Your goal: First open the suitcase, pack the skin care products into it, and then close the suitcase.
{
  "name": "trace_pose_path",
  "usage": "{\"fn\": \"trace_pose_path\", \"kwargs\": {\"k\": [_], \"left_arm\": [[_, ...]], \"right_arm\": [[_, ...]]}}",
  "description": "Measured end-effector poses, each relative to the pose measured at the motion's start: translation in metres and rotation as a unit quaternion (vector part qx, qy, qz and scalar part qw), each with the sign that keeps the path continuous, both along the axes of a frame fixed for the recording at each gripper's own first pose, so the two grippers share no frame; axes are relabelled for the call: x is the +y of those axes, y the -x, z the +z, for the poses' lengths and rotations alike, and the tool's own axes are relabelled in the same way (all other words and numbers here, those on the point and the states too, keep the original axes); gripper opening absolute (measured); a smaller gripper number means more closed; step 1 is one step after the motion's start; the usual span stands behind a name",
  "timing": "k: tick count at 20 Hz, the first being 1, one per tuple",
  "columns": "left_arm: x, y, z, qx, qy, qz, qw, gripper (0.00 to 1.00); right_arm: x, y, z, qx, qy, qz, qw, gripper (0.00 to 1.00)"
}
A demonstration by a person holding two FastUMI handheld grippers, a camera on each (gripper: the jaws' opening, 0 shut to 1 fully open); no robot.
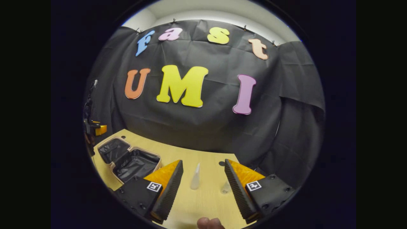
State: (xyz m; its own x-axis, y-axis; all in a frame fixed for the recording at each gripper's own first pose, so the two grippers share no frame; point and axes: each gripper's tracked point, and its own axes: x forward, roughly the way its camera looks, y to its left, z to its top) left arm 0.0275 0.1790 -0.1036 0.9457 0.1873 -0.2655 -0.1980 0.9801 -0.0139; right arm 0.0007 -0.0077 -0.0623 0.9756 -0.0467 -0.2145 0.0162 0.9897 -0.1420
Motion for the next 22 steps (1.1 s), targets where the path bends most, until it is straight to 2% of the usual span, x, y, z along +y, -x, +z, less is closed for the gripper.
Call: {"fn": "trace_pose_path", "kwargs": {"k": [4, 9, 16, 20, 22], "left_arm": [[-0.106, 0.006, 0.001, -0.008, -0.003, -0.052, 0.999, 1.0], [-0.211, -0.003, -0.013, 0.004, 0.006, -0.121, 0.993, 1.0], [-0.348, -0.021, -0.092, 0.057, 0.025, -0.223, 0.973, 1.0], [-0.394, -0.052, -0.143, 0.087, 0.029, -0.24, 0.966, 1.0], [-0.405, -0.071, -0.17, 0.101, 0.013, -0.24, 0.965, 1.0]], "right_arm": [[-0.039, 0.004, -0.006, 0.005, -0.012, -0.01, 1.0, 0.78], [-0.088, 0.014, -0.016, 0.019, -0.008, -0.016, 1.0, 0.78], [-0.151, 0.027, -0.03, 0.043, 0.007, -0.04, 0.998, 0.78], [-0.184, 0.041, -0.042, 0.065, 0.033, -0.061, 0.995, 0.78], [-0.201, 0.044, -0.047, 0.075, 0.042, -0.08, 0.993, 0.77]]}}
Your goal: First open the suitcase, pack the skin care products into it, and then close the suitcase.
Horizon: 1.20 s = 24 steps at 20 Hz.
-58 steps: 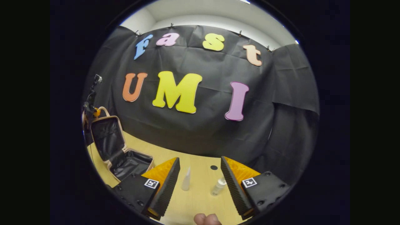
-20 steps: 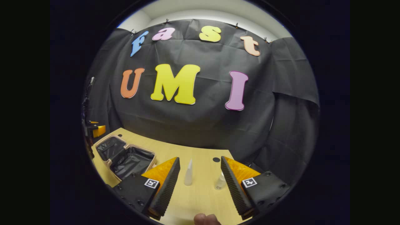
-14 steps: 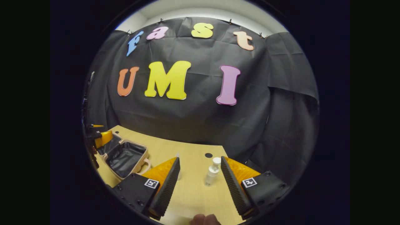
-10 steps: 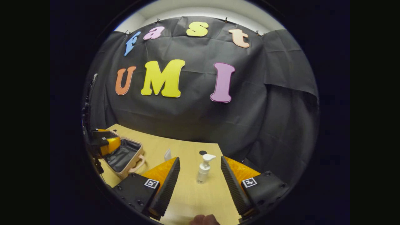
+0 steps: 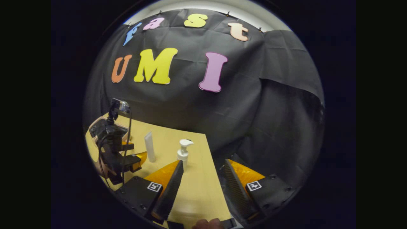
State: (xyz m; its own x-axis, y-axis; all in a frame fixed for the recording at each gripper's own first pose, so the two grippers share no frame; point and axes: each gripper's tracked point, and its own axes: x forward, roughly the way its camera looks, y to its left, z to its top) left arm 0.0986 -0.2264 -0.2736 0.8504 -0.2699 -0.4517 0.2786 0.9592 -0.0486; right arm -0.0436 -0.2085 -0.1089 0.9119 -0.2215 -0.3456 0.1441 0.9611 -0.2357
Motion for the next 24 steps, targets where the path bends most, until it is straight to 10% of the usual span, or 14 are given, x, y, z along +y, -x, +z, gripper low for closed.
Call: {"fn": "trace_pose_path", "kwargs": {"k": [9, 19, 24], "left_arm": [[-0.023, -0.046, -0.051, 0.027, -0.016, -0.005, 0.999, 1.0], [-0.025, -0.057, -0.061, 0.054, -0.017, -0.028, 0.998, 0.49], [-0.005, -0.03, -0.001, 0.034, -0.002, -0.034, 0.999, 0.47]], "right_arm": [[-0.029, -0.007, -0.009, 0.017, -0.005, -0.027, 0.999, 0.78], [-0.026, -0.003, -0.023, 0.033, 0.004, -0.014, 0.999, 0.78], [-0.003, -0.017, -0.048, 0.037, -0.047, 0.013, 0.998, 0.78]]}}
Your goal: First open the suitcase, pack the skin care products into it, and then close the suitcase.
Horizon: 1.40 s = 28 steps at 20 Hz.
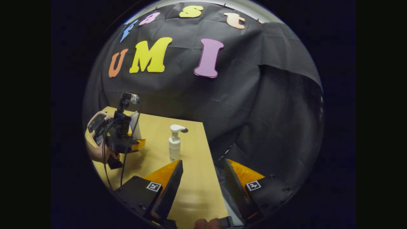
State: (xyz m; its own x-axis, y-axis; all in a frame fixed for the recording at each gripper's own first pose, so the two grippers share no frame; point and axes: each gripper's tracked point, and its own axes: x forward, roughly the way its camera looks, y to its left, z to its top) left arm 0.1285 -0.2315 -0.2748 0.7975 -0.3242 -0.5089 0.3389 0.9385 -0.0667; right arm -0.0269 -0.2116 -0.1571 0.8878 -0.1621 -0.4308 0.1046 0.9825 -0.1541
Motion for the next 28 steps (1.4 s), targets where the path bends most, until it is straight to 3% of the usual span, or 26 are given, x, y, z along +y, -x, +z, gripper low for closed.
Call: {"fn": "trace_pose_path", "kwargs": {"k": [4, 9, 17, 18, 21, 22, 23, 25, 26, 28], "left_arm": [[0.036, 0.045, 0.055, -0.001, 0.015, 0.033, 0.999, 0.47], [0.103, 0.089, 0.103, 0.003, 0.018, 0.11, 0.994, 0.47], [0.213, 0.128, 0.125, 0.005, -0.006, 0.226, 0.974, 0.47], [0.222, 0.135, 0.126, 0.009, -0.006, 0.234, 0.972, 0.47], [0.244, 0.142, 0.118, 0.028, -0.011, 0.217, 0.976, 0.47], [0.249, 0.146, 0.114, 0.038, -0.005, 0.204, 0.978, 0.47], [0.255, 0.146, 0.113, 0.044, 0.001, 0.198, 0.979, 0.47], [0.277, 0.141, 0.11, 0.051, 0.01, 0.194, 0.98, 0.47], [0.285, 0.138, 0.106, 0.056, 0.017, 0.191, 0.98, 0.52], [0.298, 0.128, 0.094, 0.068, 0.034, 0.176, 0.981, 0.46]], "right_arm": [[0.037, -0.047, -0.035, -0.013, -0.057, 0.036, 0.998, 0.77], [0.06, -0.112, -0.099, 0.007, -0.106, 0.051, 0.993, 0.77], [0.061, -0.175, -0.156, 0.018, -0.091, 0.052, 0.994, 0.78], [0.061, -0.18, -0.157, 0.015, -0.083, 0.05, 0.995, 0.75], [0.058, -0.193, -0.162, 0.008, -0.066, 0.04, 0.997, 0.6], [0.056, -0.197, -0.162, 0.006, -0.063, 0.038, 0.997, 0.6], [0.057, -0.198, -0.162, 0.008, -0.064, 0.041, 0.997, 0.52], [0.059, -0.194, -0.161, 0.021, -0.058, 0.045, 0.997, 0.49], [0.061, -0.189, -0.157, 0.026, -0.057, 0.048, 0.997, 0.49], [0.067, -0.17, -0.135, 0.026, -0.058, 0.057, 0.996, 0.48]]}}
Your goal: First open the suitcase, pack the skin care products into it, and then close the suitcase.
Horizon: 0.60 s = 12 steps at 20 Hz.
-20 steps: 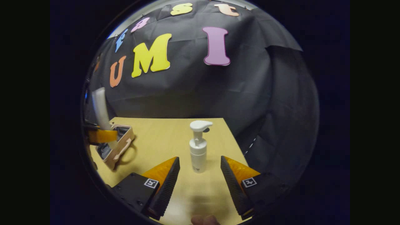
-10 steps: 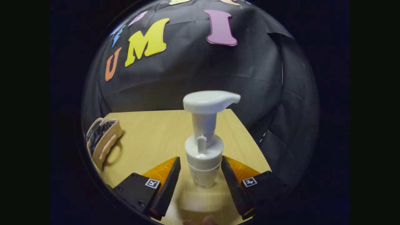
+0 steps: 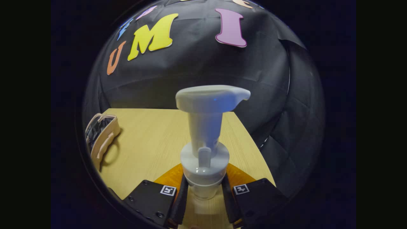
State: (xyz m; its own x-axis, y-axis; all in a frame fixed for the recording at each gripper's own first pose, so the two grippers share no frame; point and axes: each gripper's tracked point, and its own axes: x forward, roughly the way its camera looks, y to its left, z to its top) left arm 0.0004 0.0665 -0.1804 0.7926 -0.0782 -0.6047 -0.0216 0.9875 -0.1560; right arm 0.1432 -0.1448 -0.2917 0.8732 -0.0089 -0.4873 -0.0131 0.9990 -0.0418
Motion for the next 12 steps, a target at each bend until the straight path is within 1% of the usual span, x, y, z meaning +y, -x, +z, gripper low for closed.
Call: {"fn": "trace_pose_path", "kwargs": {"k": [2, 5, 7, 8, 10, 12], "left_arm": [[0.007, -0.008, -0.013, 0.013, 0.026, -0.031, 0.999, 0.46], [0.012, -0.019, -0.045, 0.053, 0.048, -0.091, 0.993, 0.46], [0.012, -0.03, -0.069, 0.079, 0.077, -0.121, 0.987, 0.46], [0.01, -0.034, -0.08, 0.091, 0.099, -0.127, 0.983, 0.46], [0.007, -0.039, -0.1, 0.12, 0.141, -0.136, 0.973, 0.46], [0.007, -0.043, -0.114, 0.145, 0.167, -0.139, 0.965, 0.46]], "right_arm": [[0.009, 0.021, 0.029, 0.0, -0.008, 0.017, 1.0, 0.48], [0.04, 0.058, 0.072, 0.027, -0.067, 0.065, 0.995, 0.48], [0.054, 0.085, 0.1, 0.041, -0.093, 0.083, 0.991, 0.48], [0.058, 0.1, 0.112, 0.047, -0.095, 0.086, 0.991, 0.48], [0.067, 0.128, 0.136, 0.043, -0.103, 0.079, 0.991, 0.48], [0.078, 0.15, 0.148, 0.046, -0.12, 0.064, 0.99, 0.48]]}}
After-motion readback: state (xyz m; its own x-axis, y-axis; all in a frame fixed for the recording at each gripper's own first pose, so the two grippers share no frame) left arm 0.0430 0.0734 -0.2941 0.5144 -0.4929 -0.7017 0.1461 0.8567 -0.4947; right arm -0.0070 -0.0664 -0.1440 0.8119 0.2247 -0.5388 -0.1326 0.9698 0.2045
